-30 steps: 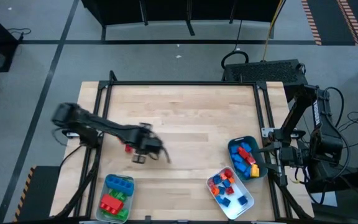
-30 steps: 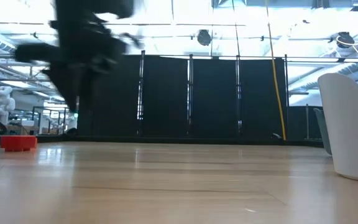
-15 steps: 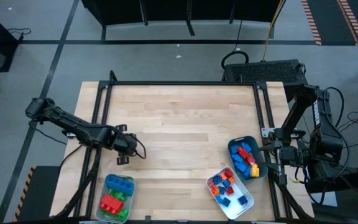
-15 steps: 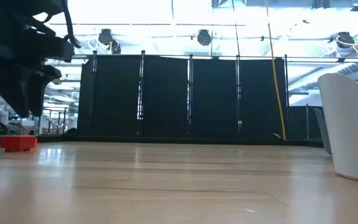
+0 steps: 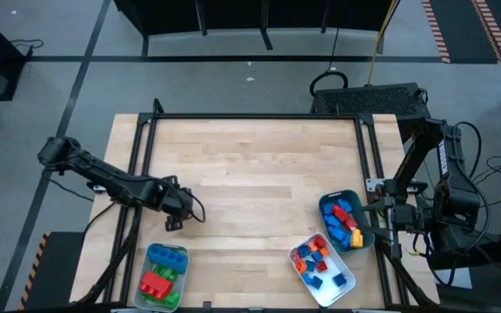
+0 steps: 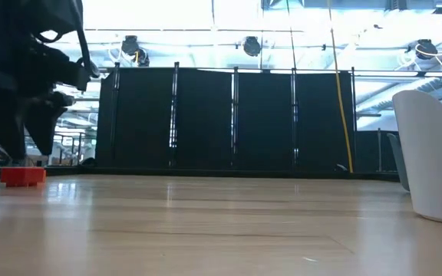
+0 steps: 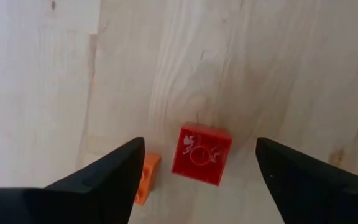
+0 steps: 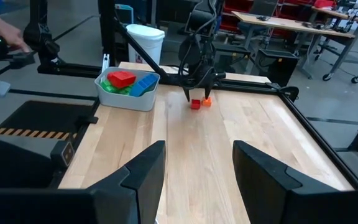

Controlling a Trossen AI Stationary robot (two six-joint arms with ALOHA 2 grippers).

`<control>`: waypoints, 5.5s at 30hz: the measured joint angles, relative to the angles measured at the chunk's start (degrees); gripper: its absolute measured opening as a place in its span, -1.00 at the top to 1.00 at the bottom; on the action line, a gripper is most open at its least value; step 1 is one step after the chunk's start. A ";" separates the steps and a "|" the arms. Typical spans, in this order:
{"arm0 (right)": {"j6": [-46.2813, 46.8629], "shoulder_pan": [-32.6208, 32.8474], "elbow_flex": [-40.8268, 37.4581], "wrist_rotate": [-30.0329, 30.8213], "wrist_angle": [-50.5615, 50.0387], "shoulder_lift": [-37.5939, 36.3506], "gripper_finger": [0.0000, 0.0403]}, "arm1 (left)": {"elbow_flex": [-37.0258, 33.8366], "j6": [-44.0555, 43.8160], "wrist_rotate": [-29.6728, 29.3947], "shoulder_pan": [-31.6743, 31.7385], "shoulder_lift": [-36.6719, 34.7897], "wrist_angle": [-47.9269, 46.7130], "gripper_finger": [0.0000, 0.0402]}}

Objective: Sort blocks by size
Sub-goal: Put the small square red game piece into the white bin, then put the small square orange game piece into the white bin

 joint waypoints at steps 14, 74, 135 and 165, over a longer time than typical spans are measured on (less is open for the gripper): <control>0.00 0.00 0.00 -0.03 -0.02 0.02 0.15 | 0.02 1.22 -0.02 -0.01 9.56 0.16 -0.57; 1.22 -0.02 0.00 -0.27 2.99 0.00 0.15 | 50.96 33.09 12.54 1.24 60.76 88.22 0.34; 0.03 -0.01 0.00 -2.98 2.71 0.04 0.15 | 2.89 -62.44 -18.37 -6.33 2.98 -20.20 -0.17; -1.99 -0.02 0.00 -2.97 2.71 2.27 0.15 | -3.74 -72.80 -13.97 -5.17 14.35 -3.75 -0.17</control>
